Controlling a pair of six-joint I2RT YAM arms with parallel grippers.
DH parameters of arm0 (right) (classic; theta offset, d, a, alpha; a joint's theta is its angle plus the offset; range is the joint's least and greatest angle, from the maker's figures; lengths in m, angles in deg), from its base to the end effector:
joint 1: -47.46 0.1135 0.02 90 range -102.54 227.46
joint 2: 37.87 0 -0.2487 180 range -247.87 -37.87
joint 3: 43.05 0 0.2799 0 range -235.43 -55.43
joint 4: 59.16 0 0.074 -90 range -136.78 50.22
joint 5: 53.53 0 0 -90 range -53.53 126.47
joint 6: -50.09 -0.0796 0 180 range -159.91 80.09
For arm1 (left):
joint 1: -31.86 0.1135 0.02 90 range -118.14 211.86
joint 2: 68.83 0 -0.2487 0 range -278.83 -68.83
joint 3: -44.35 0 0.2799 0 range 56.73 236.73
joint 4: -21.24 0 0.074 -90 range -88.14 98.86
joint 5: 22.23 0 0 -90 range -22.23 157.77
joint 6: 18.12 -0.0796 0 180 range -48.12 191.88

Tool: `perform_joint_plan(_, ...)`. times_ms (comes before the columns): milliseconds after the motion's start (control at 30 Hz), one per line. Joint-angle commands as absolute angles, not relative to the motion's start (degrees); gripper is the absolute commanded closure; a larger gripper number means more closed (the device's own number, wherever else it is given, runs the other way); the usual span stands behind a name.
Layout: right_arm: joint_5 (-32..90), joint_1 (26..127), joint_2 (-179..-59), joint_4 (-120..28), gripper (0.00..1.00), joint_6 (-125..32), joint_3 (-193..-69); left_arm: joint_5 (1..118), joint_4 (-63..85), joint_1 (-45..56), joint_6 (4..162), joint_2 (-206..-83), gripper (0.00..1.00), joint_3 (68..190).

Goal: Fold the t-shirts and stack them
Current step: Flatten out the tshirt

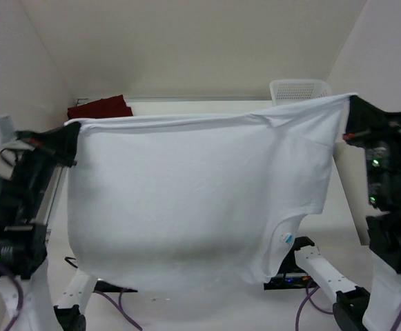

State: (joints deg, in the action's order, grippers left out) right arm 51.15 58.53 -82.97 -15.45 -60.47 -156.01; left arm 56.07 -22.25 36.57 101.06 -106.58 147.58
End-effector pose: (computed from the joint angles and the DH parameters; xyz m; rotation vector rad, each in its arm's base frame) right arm 0.0900 -0.0030 0.6107 0.3225 1.1251 0.3409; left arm 0.0815 -0.0095 0.5773 -0.1748 1.1971 -0.4955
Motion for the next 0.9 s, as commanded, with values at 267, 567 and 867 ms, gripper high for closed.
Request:
perform_joint_plan(267, 52.9, 58.3, -86.4, -27.6, 1.00, -68.9, -117.8, 58.5, -10.6, 36.7, 98.7, -113.4, 0.99, 115.8)
perform_joint_plan(567, 50.8, 58.3, -97.4, -35.5, 1.00, -71.3, -109.7, 65.5, -6.7, 36.7, 98.3, -124.6, 1.00, 109.2)
perform_joint_plan(867, 50.6, 58.3, -111.8, -40.4, 1.00, -70.5, -117.4, 66.0, -1.8, 37.2, 98.9, -141.5, 1.00, 114.6)
